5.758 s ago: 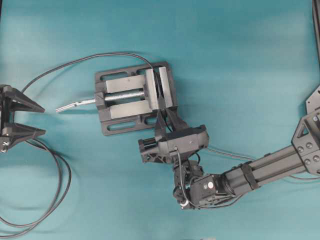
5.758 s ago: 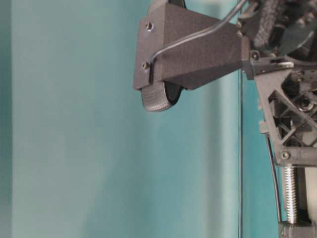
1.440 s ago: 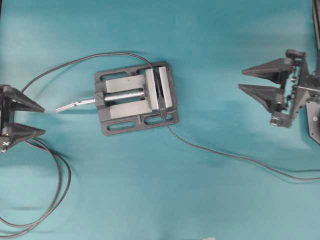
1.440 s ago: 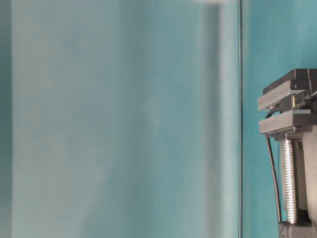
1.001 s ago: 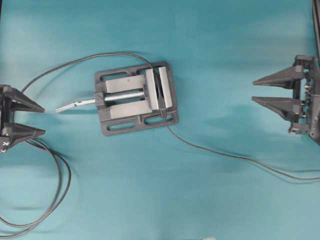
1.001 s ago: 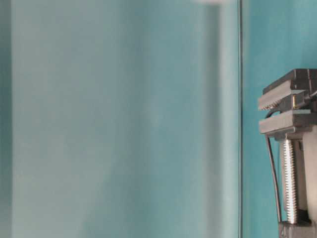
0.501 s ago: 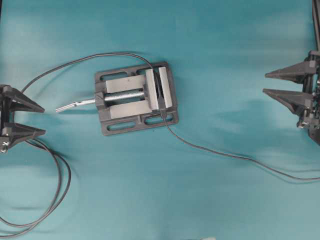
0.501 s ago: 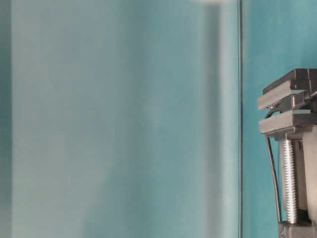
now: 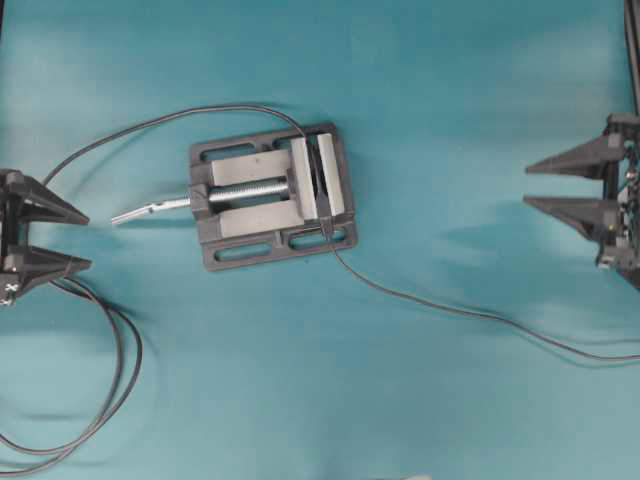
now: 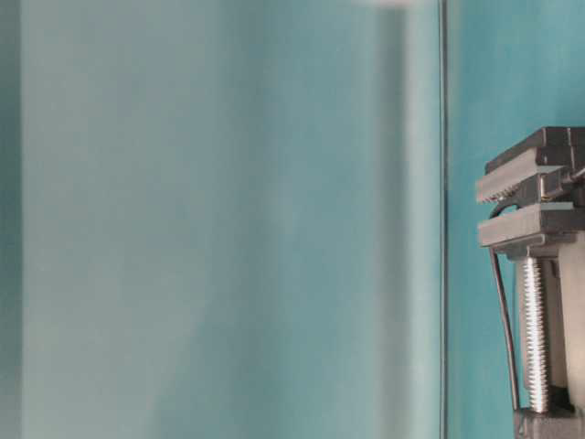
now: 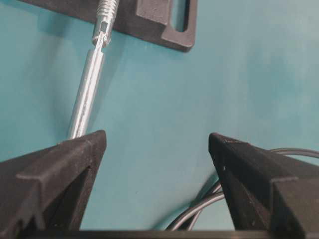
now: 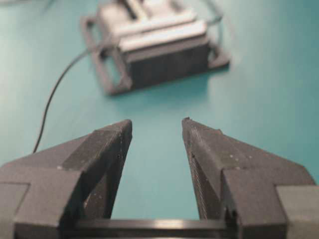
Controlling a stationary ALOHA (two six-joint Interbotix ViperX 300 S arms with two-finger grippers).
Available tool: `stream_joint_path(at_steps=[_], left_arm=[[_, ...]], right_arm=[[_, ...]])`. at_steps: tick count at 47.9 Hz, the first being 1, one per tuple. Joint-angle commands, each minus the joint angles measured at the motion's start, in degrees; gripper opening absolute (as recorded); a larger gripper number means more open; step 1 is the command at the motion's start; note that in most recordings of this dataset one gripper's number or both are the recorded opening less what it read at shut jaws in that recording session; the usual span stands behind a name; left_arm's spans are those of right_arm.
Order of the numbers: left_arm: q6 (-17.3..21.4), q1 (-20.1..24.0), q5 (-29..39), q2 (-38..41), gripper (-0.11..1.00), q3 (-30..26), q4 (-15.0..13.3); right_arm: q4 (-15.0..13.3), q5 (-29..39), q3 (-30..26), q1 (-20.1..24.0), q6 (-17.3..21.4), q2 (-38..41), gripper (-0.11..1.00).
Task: Insert the USB cable into the fixed female connector.
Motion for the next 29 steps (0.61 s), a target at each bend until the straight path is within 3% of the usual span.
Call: stream_joint_path(at_steps=[1,7,16,29], left_arm=[[-0.7,0.09,-0.18,0.26,0.99,-0.62,0.18],[-0.7,0.09,-0.18,0.26,0.99,-0.62,0.18],[-0.7,0.09,-0.18,0.26,0.99,-0.62,0.18],[-0.7,0.09,-0.26,0.26,0.99,-0.62,0.18]], right_arm=[[-0.35,3.78,-2.46,0.0,0.09,0.26,0.52],[-0.35,9.05,-3.87,0.0,0.0,0.26,0.53],[-0.7,9.14,-4.75,0.0,-0.18,0.09,0.53],[-5.89,8.61,-2.55,0.09,-0.09,-6.68,0.53]])
